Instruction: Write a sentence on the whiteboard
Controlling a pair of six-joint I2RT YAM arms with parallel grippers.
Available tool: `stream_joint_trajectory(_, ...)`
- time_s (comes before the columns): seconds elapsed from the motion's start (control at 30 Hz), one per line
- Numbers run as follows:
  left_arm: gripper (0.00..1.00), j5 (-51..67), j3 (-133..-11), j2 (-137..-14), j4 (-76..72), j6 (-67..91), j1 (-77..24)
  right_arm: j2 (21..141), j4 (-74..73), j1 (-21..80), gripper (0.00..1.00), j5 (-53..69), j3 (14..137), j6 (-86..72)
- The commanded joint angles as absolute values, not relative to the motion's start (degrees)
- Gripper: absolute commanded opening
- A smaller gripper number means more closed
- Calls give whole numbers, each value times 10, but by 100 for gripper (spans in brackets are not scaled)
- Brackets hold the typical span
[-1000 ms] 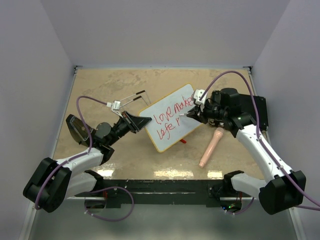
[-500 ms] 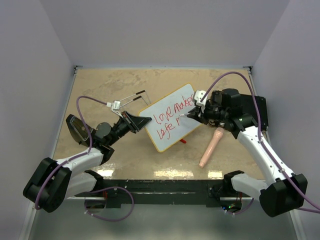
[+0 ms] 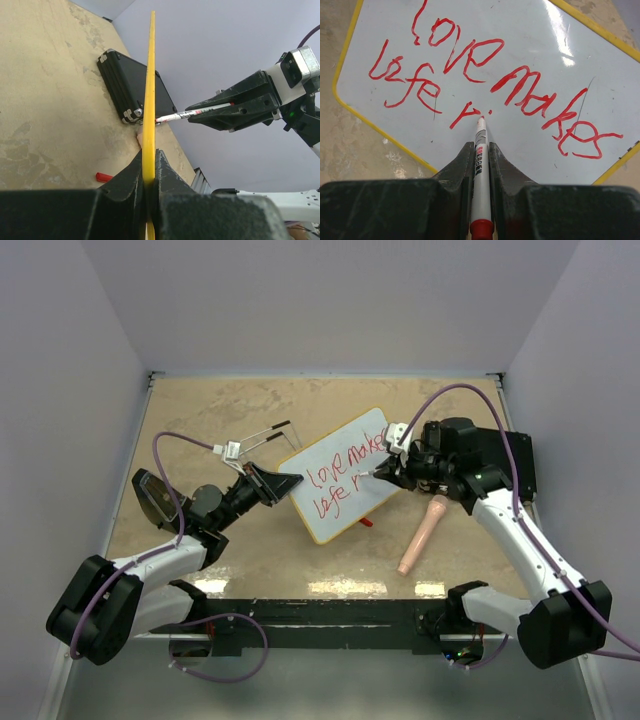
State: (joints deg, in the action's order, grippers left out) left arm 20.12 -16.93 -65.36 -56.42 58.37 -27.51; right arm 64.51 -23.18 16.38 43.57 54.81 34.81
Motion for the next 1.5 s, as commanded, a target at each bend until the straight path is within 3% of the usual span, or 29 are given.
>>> stream_joint_trajectory(0.0,0,194,-181,-636,-664,600,-277,650,-234,162,0,455,547,358)
stream_joint_trajectory(0.5,0,198,-178,-635,-669,601,-277,639,-195,163,0,401,539,319)
stream_joint_trajectory(1.27,0,196,-177,-635,-667,599,-274,655,-330,163,0,488,562,457)
stream_joint_trajectory(1.47,0,197,-178,-633,-664,599,-273,648,-289,163,0,448,558,416)
